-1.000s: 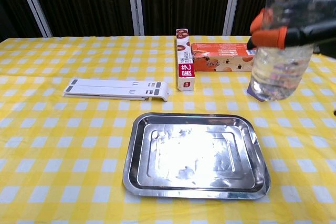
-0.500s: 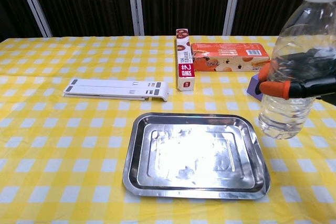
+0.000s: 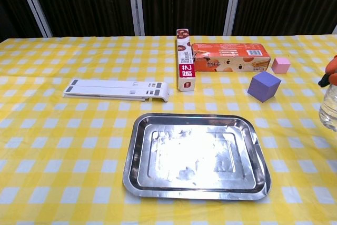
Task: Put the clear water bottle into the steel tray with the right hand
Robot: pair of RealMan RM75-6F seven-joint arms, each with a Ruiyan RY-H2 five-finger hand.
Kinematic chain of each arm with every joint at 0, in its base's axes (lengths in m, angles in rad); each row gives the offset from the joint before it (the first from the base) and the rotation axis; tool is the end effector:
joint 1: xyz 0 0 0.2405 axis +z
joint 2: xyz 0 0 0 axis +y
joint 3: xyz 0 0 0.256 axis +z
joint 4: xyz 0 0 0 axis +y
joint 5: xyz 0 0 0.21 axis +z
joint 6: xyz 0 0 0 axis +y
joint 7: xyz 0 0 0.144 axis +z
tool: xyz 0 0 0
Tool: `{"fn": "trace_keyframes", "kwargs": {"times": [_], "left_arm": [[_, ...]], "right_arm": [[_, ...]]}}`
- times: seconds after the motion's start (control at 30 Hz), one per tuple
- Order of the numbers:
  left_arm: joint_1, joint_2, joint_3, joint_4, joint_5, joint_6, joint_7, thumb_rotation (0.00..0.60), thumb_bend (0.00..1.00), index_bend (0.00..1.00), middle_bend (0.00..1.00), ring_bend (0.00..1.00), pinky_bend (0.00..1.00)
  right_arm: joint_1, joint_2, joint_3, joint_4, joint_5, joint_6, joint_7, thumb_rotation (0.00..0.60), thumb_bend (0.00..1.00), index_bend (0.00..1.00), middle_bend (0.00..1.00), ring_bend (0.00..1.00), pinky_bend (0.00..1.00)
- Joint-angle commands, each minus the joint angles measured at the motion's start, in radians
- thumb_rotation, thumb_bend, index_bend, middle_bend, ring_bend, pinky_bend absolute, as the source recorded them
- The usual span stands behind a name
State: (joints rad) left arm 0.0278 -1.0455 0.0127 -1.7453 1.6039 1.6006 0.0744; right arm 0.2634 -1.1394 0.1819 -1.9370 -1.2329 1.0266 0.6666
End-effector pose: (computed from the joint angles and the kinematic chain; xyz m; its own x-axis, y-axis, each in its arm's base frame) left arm -0.2924 0.1332 0.1725 0.4119 -0.0081 0.9112 0.9112 -0.0042 -0.4120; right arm -0.2285 -0.2325 0.0896 -0.6107 -0.2775 0.7416 -0.7918 0.2244 -0.5681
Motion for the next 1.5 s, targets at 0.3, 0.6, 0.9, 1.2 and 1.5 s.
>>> {"fn": "trace_keyframes", "kwargs": {"times": [0.3, 0.6, 0.9, 1.2, 1.5], "left_arm": [[-0.003, 0.001, -0.003, 0.003, -0.004, -0.003, -0.008, 0.600, 0.22, 0.14, 0.00, 0.00, 0.00], [-0.007, 0.006, -0.007, 0.010, -0.013, -0.011, -0.020, 0.600, 0.22, 0.14, 0.00, 0.00, 0.00], [-0.008, 0.000, -0.004, 0.004, -0.010, -0.012, -0.003, 0.600, 0.22, 0.14, 0.00, 0.00, 0.00], [-0.012, -0.012, 0.001, -0.006, -0.005, -0.023, 0.036, 0.600, 0.22, 0.14, 0.00, 0.00, 0.00], [-0.008, -0.008, -0.002, -0.006, -0.011, -0.016, 0.023, 0.600, 0.22, 0.14, 0.00, 0.00, 0.00]], "right_arm": [[0.098, -0.205, -0.004, -0.129, 0.060, -0.036, -0.195, 0.600, 0.90, 0.88, 0.65, 0.27, 0.00], [0.139, -0.339, 0.009, -0.152, 0.185, 0.044, -0.394, 0.600, 0.90, 0.88, 0.65, 0.27, 0.00], [0.050, -0.140, 0.010, -0.068, 0.157, 0.039, -0.240, 0.600, 0.90, 0.88, 0.65, 0.27, 0.00], [-0.026, 0.029, 0.012, 0.053, 0.029, 0.008, 0.008, 0.600, 0.90, 0.88, 0.65, 0.27, 0.00], [0.028, -0.110, -0.010, -0.002, -0.015, -0.018, -0.068, 0.600, 0.90, 0.88, 0.65, 0.27, 0.00]]}}
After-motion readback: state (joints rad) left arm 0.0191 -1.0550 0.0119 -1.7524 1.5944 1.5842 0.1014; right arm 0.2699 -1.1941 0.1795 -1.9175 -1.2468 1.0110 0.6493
